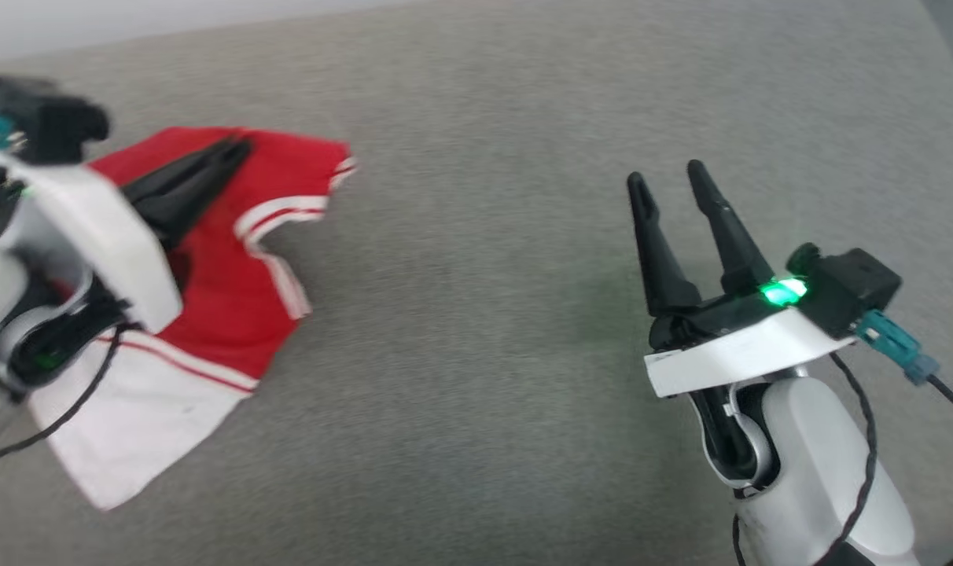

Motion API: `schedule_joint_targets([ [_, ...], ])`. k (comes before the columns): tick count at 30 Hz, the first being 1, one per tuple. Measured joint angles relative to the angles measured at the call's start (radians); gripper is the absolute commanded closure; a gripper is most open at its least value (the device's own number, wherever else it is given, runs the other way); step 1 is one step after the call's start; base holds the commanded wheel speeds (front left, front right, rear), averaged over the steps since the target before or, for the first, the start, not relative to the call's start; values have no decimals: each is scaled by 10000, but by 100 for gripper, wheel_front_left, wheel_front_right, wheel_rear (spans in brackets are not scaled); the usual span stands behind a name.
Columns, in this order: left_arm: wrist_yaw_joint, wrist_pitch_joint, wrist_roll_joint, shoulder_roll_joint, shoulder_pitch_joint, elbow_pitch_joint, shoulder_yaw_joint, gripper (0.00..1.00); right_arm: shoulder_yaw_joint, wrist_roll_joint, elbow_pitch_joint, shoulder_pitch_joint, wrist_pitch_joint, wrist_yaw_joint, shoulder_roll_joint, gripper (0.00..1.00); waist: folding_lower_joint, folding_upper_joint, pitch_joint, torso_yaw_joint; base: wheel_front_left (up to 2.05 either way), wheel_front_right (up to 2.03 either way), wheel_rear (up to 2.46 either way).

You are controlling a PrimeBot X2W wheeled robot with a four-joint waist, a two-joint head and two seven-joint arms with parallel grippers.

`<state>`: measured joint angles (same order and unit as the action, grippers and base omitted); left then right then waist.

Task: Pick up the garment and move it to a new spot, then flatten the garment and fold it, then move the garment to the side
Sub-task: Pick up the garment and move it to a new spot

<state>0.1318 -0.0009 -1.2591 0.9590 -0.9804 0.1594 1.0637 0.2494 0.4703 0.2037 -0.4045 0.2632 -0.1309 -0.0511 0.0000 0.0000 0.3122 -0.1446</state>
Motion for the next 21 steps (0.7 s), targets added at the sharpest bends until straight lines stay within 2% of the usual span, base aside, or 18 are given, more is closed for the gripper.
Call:
schedule_joint_targets([
  [6, 0, 558, 397, -876, -1805, -422, 926, 100, -230, 779, -677, 396, 0, 0, 2, 0, 0, 0, 404, -1271, 0, 0, 0],
  [13, 0, 445, 228, -1655, -2532, -1043, 1536, 100, -328, 1315, -1007, 806, 0, 0, -10, 0, 0, 0, 811, -2253, 0, 0, 0],
  [21, 0, 1177, 322, -980, -1863, -1016, 2111, 100, -240, 1778, -1273, 965, 2, 0, -6, 0, 0, 0, 1227, -3016, 0, 0, 0],
])
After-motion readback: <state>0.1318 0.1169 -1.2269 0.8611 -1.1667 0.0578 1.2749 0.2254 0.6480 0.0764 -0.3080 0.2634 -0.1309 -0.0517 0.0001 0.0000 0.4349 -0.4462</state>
